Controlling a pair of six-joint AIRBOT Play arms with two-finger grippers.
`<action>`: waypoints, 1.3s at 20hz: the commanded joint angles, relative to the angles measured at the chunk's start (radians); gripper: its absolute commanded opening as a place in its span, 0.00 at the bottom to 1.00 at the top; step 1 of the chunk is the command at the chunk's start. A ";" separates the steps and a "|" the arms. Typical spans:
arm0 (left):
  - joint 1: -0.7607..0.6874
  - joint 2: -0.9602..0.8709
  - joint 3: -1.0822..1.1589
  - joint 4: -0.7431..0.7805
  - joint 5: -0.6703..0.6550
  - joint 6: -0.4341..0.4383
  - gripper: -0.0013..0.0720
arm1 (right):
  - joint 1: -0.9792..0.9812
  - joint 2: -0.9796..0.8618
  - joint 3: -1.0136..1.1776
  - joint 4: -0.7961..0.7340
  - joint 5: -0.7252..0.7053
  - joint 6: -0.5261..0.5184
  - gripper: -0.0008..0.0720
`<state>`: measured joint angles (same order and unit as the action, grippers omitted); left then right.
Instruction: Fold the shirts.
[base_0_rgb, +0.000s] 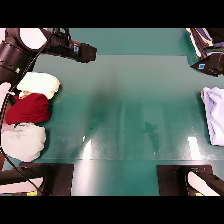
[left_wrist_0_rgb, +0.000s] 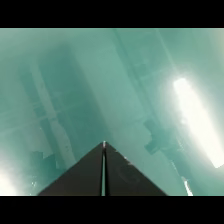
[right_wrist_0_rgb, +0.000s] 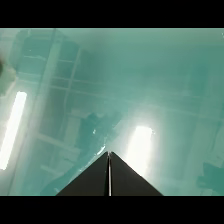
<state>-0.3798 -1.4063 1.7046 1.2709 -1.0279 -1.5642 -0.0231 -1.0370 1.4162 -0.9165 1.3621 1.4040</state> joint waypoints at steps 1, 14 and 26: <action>0.000 0.000 0.000 0.000 0.002 -0.001 0.05 | 0.000 0.000 0.001 0.000 -0.001 0.000 0.03; 0.297 -0.008 -0.185 0.501 -0.074 -0.144 0.87 | 0.000 0.000 0.000 0.000 -0.003 0.000 0.03; 0.439 -0.064 -0.511 0.477 0.233 -0.169 0.87 | 0.001 0.001 -0.066 0.009 -0.027 0.002 0.03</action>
<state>0.0490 -1.4475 1.2148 1.7588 -0.8391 -1.7279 -0.0231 -1.0370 1.3563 -0.9085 1.3365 1.4044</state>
